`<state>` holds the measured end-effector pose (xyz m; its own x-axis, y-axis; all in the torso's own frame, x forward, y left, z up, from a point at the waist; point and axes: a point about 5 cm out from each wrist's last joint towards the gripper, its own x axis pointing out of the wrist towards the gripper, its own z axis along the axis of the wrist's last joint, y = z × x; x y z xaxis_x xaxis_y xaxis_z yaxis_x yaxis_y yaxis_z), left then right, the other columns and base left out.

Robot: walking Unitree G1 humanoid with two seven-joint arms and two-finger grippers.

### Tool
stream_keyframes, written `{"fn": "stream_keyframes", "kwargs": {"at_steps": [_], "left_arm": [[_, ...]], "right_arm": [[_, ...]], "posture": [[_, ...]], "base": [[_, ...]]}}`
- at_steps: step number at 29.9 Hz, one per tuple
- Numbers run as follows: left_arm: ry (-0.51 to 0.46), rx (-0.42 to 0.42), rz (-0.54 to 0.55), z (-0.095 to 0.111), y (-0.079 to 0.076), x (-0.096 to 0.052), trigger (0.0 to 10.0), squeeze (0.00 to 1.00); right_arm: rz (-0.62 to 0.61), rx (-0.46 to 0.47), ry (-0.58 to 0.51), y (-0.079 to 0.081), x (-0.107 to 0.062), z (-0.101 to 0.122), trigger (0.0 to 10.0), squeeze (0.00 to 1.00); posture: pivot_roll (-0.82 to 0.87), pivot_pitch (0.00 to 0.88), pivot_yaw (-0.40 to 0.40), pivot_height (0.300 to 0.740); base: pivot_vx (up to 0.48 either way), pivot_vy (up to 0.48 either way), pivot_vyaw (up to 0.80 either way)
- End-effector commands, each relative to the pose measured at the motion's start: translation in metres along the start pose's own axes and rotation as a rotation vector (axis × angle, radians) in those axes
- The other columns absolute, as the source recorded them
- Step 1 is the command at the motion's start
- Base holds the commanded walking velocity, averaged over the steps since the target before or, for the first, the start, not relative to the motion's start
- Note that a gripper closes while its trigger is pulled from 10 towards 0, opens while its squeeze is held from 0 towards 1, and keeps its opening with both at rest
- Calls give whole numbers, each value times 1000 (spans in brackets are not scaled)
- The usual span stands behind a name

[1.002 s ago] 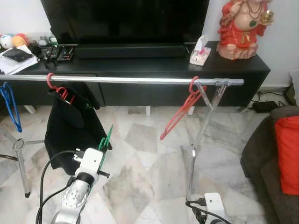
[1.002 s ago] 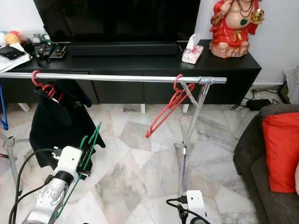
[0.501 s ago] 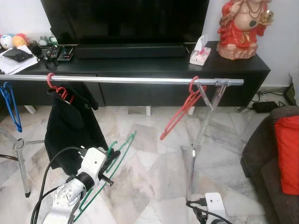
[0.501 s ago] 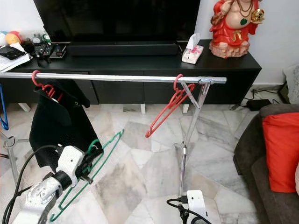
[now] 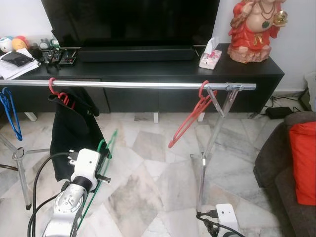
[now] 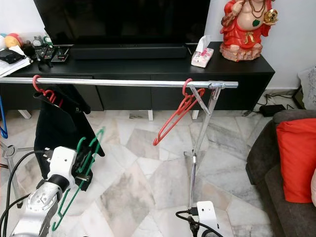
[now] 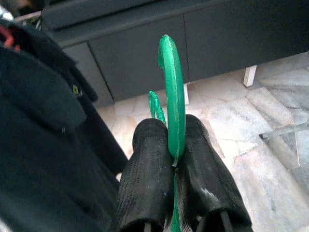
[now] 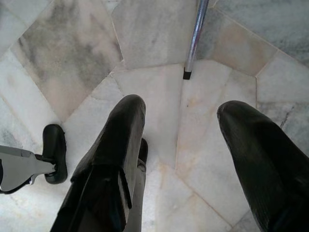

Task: Hang hanger

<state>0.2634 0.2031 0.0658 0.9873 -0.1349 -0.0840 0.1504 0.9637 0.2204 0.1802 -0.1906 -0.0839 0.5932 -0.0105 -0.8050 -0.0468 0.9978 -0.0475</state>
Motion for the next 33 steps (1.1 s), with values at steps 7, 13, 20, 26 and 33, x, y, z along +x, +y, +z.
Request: {"fn": "stream_keyframes", "kwargs": {"at_steps": [7, 13, 20, 26, 33], "left_arm": [[-20, -21, 36, 3, -3, 3, 10000, 0], [-28, -22, 37, 5, -4, 5, 10000, 0], [-46, -12, 27, 11, -5, 10, 10000, 0], [-54, -7, 21, 13, -5, 13, 10000, 0], [-59, -8, 16, 14, -6, 14, 10000, 0]], "right_arm": [[11, -7, 10, 1, 0, -2, 10000, 0], [10, -9, 10, 1, 0, -2, 10000, 0], [12, -11, 10, 1, 0, -1, 10000, 0], [13, -12, 9, 1, 0, 0, 10000, 0], [14, -16, 10, 1, 0, 0, 10000, 0]], "posture": [[-58, 48, 2, 740], [-59, 57, 1, 740], [-58, 63, 1, 740], [-59, 63, 2, 740], [-59, 63, 2, 740]], "base": [[0, 0, 0], [211, 0, 0], [288, 0, 0], [306, 0, 0], [306, 0, 0]]}}
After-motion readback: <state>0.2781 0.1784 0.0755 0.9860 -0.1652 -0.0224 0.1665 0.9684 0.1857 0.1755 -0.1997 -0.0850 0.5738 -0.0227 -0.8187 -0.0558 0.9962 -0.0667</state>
